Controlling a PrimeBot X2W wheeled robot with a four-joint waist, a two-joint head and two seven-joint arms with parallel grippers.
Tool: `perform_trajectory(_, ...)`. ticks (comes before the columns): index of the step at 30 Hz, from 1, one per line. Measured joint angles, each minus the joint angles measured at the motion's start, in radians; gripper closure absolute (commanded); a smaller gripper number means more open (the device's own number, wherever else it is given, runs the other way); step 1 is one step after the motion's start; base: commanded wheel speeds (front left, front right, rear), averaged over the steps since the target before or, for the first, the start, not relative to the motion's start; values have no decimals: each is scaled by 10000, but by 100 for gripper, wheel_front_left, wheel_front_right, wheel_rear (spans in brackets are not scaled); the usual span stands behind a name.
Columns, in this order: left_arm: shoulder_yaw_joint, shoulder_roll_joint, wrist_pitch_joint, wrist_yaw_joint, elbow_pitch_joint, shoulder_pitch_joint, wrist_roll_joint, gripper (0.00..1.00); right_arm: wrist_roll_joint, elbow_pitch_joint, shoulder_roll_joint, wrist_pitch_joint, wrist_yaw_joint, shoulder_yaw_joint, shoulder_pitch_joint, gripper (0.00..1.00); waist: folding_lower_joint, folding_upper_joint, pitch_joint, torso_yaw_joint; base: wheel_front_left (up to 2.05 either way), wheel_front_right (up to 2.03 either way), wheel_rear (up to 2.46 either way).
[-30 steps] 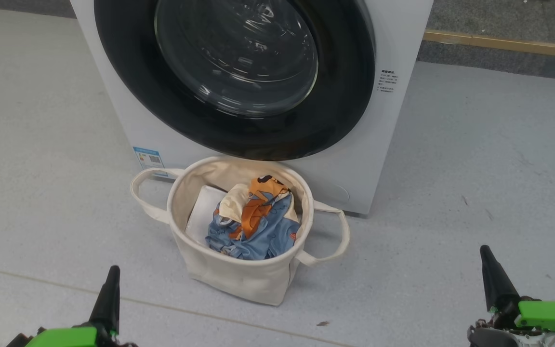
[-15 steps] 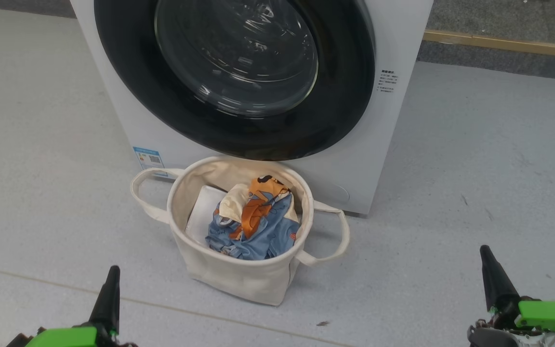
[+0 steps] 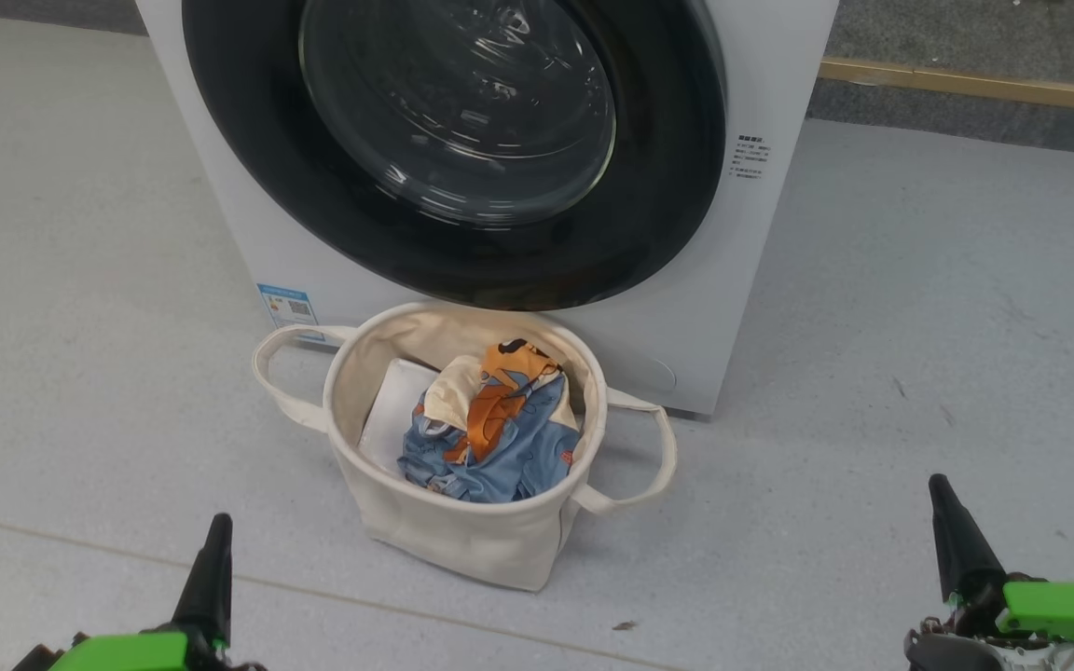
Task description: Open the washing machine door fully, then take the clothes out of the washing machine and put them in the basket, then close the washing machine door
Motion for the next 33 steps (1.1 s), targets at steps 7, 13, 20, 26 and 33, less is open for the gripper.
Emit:
perform_trajectory(7,0,0,0,0,0,0,0,100,2,0,0,0,0,0,0,100,0,0,0,0,0,0,0)
perform_trajectory(13,0,0,0,0,0,0,0,100,0,0,0,0,0,0,0,100,0,0,0,0,0,0,0)
perform_trajectory(20,0,0,0,0,0,0,0,100,0,0,0,0,0,0,0,100,0,0,0,0,0,0,0)
perform_trajectory(26,0,0,0,0,0,0,0,100,0,0,0,0,0,0,0,100,0,0,0,0,0,0,0)
perform_trajectory(33,0,0,0,0,0,0,0,100,2,0,0,0,0,0,0,100,0,0,0,0,0,0,0)
